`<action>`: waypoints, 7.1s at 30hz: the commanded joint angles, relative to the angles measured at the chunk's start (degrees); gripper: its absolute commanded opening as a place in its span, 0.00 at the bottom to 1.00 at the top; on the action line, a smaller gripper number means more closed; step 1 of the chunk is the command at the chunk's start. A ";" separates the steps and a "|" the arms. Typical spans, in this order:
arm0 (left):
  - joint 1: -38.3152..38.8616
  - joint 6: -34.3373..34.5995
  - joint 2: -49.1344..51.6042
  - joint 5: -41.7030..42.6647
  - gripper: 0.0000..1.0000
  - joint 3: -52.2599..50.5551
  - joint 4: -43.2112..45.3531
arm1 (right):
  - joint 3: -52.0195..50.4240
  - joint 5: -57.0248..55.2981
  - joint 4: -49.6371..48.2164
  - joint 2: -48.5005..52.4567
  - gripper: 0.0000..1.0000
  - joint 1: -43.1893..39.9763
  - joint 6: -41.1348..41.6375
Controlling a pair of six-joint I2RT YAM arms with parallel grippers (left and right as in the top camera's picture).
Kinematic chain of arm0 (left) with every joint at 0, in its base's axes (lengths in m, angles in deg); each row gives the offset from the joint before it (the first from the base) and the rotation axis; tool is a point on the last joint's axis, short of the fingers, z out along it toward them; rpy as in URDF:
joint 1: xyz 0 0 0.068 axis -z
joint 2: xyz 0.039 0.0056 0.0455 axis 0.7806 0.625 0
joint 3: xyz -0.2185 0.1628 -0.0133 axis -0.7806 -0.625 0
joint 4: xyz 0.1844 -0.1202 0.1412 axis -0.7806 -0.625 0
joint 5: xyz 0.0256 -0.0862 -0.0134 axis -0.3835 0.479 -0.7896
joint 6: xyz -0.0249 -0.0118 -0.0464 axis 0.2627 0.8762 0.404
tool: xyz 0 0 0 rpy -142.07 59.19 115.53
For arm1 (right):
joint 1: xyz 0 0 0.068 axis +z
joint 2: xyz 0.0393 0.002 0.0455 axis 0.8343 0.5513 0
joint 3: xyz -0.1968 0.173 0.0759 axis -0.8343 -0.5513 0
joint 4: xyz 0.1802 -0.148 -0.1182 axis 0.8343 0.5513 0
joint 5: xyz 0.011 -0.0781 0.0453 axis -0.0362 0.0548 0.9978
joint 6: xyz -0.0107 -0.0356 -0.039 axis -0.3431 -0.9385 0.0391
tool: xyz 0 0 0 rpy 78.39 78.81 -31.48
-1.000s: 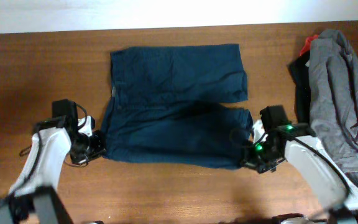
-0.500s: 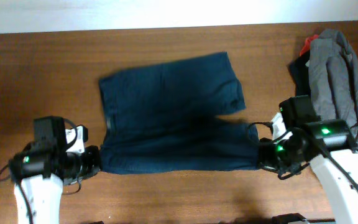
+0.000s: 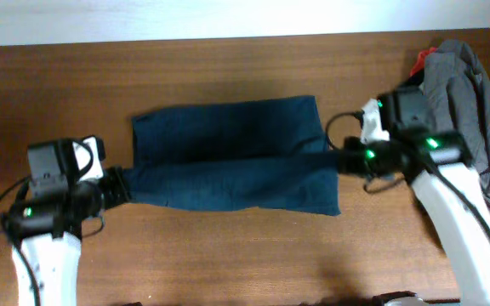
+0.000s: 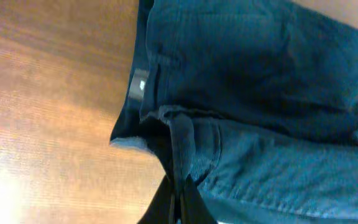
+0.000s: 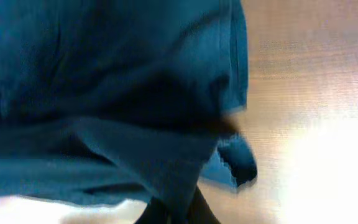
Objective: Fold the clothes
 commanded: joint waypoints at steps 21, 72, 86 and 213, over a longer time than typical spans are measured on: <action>-0.39 2.40 21.88 -1.55 0.00 0.85 31.43 | 0.74 0.11 -34.53 18.60 0.04 -0.20 1.62; -4.33 4.81 35.76 12.17 0.54 1.01 55.41 | 1.92 5.79 -54.34 31.56 0.64 -4.20 0.96; 4.74 -7.04 39.78 19.76 0.00 1.01 52.15 | 3.04 19.98 -34.18 31.47 0.08 -1.66 -3.06; 20.46 -18.36 8.28 -16.94 0.99 21.90 -2.69 | 8.13 -2.47 -16.02 -0.96 0.99 5.42 -19.21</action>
